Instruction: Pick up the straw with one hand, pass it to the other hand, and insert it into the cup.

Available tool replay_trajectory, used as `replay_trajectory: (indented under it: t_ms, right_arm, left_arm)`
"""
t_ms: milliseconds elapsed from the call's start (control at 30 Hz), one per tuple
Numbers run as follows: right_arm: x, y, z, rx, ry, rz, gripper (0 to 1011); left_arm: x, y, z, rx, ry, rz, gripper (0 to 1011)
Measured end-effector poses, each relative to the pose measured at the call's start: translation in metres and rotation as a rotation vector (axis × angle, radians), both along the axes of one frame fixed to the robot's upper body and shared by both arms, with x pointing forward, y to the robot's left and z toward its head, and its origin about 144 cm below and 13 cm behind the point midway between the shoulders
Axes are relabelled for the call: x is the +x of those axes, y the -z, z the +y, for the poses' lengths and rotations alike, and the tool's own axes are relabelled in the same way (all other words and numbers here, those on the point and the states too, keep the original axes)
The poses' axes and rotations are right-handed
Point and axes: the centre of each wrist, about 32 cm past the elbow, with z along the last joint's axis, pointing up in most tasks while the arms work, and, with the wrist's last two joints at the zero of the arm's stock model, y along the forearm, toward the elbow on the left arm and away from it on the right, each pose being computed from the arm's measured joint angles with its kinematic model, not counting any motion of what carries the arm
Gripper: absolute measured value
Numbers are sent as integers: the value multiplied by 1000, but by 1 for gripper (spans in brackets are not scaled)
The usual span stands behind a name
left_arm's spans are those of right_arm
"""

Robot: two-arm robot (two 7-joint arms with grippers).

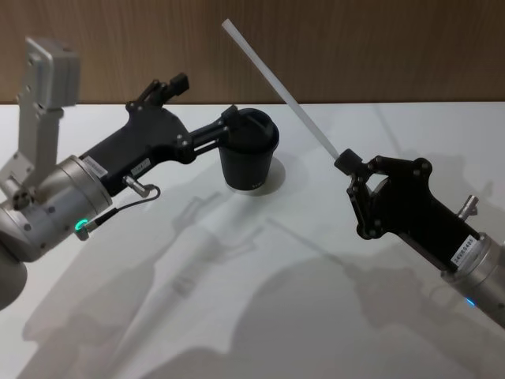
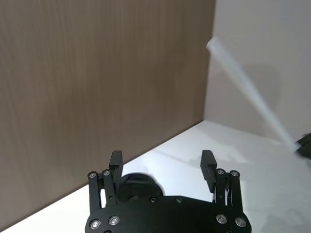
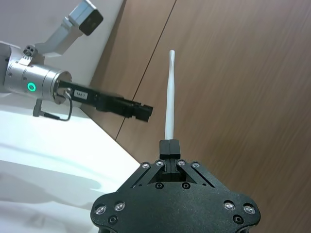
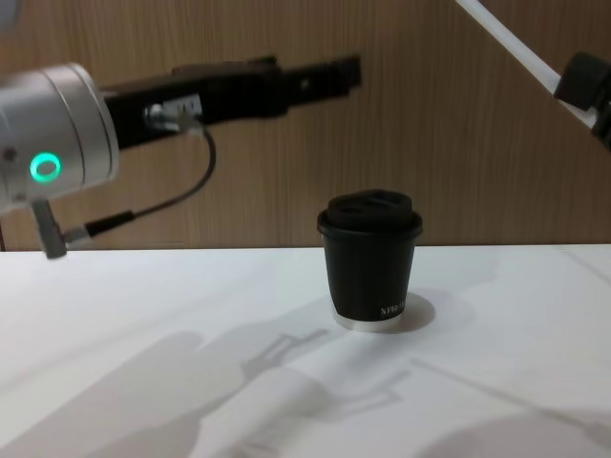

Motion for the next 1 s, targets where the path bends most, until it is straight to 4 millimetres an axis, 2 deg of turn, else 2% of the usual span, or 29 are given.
replay_trajectory:
  t_ms: [233, 567, 1000]
  right_arm:
    - [0, 0, 0, 0, -5, -1, 0]
    - [0, 0, 0, 0, -6, -2, 0]
    - [0, 0, -1, -1, -8, -2, 0]
  left_arm:
    - [-1, -15, 5, -82, 127, 19, 1003]
    - [-4, -27, 13, -153, 281, 58, 1003]
    - [-8, -28, 18, -250, 451, 164, 1003]
